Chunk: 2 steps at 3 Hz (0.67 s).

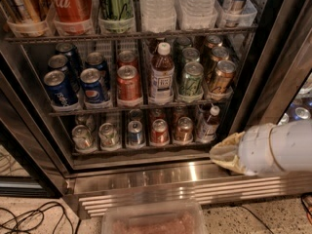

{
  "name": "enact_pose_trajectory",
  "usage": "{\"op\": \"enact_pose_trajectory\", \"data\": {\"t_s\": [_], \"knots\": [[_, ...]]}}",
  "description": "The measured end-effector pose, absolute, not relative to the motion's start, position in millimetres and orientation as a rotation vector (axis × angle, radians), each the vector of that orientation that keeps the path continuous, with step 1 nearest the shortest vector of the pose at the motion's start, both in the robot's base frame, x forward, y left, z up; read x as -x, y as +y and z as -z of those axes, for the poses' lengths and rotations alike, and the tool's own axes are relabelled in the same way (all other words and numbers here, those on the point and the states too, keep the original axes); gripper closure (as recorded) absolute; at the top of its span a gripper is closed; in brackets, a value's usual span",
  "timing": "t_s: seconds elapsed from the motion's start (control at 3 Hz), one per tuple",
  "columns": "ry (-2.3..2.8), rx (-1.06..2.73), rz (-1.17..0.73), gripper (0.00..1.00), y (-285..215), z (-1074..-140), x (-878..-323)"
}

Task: Pick orange can from bottom shelf of fridge

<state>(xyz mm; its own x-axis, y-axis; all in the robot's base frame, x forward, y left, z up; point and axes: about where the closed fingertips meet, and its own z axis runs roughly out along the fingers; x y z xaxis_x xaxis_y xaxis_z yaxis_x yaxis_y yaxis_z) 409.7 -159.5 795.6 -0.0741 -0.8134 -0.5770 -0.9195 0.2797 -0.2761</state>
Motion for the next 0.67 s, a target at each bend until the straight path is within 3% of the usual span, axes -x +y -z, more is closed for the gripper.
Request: {"op": "enact_pose_trajectory", "data": {"t_s": [0.67], "knots": [[1.917,1.339,-0.142,1.00,-146,-726,-396]]}}
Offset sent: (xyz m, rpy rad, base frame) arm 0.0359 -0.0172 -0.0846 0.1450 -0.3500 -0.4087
